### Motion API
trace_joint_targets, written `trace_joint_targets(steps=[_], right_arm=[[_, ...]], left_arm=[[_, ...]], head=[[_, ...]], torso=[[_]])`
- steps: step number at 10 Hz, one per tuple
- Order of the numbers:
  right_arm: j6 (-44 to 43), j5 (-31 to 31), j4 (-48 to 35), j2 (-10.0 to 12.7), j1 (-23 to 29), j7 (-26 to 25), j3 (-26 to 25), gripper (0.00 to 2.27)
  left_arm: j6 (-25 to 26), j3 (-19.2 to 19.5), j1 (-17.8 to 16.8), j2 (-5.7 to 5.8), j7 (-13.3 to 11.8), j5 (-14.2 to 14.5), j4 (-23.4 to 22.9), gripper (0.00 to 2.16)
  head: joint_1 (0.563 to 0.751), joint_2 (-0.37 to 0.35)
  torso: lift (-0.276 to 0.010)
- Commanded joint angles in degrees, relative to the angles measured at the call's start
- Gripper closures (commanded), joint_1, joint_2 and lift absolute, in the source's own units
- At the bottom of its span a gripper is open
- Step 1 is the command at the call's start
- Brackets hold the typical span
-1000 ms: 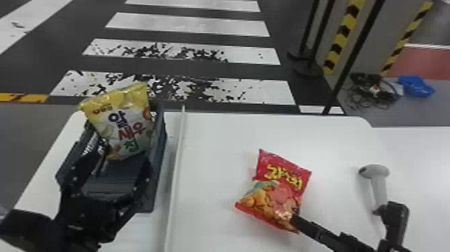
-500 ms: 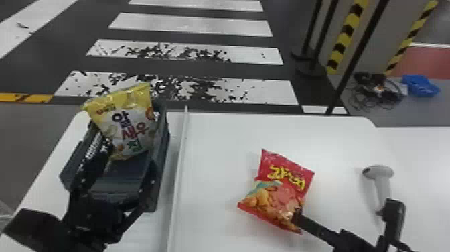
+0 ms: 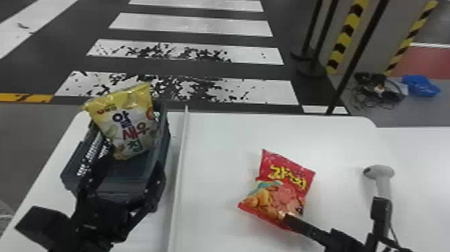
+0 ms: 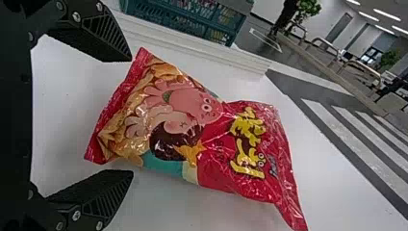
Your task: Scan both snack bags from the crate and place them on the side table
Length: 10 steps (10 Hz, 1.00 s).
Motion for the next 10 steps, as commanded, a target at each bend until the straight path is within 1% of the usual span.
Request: trace_joint_targets(steps=[1, 2, 3, 4, 5, 6, 7, 9, 10], right_arm=[[-0.03, 0.68, 1.03, 0.0, -0.82, 0.11, 0.69, 0.19], [-0.56, 1.47, 1.82, 0.0, -1.34, 0.55, 1.22, 0.29], [-0.74, 3.14, 2.08, 0.0, -1.78, 0.55, 1.66, 0.85], [-2.67, 5.16, 2.08, 0.09, -1.78, 0.63, 1.92, 1.69], [-3.37, 7.1, 2.08, 0.09, -1.78, 0.99, 2.01, 2.04], [-3.37, 7.36, 2.08, 0.26, -1.78, 0.9, 2.01, 2.25], [-4.6, 8.33, 2.17, 0.53, -1.78, 0.99, 2.1, 2.25], [-11.63, 8.86, 1.91, 0.88, -0.82, 1.42, 2.18, 2.25], [-12.87, 9.12, 0.76, 0.88, -0.38, 0.9, 2.1, 2.25]], left_arm=[[0.01, -0.08, -0.08, -0.01, 0.0, 0.0, 0.39, 0.08], [0.01, 0.0, -0.17, -0.01, 0.0, 0.0, 0.65, 0.08], [0.01, -0.08, -0.17, -0.01, -0.09, 0.0, 0.74, 0.08], [0.01, -0.08, -0.26, -0.01, 0.0, 0.09, 0.92, 0.08], [0.01, -0.08, -0.26, 0.07, 0.0, 0.09, 0.92, 0.08], [0.01, -0.08, -0.34, 0.07, 0.0, 0.26, 1.18, 0.08], [0.01, -0.08, -0.43, 0.07, -0.09, 0.26, 1.35, 0.08], [0.01, -0.08, -0.43, 0.16, -0.09, 0.35, 1.44, 0.08], [0.01, -0.08, -0.43, 0.16, -0.09, 0.44, 1.35, 0.08]], head=[[0.695, -0.054], [0.695, -0.049], [0.695, -0.047], [0.695, -0.046], [0.695, -0.05], [0.695, -0.057], [0.695, -0.06], [0.695, -0.065], [0.695, -0.07]], torso=[[-0.095], [-0.095], [-0.095], [-0.095], [-0.095], [-0.095], [-0.095], [-0.095], [-0.095]])
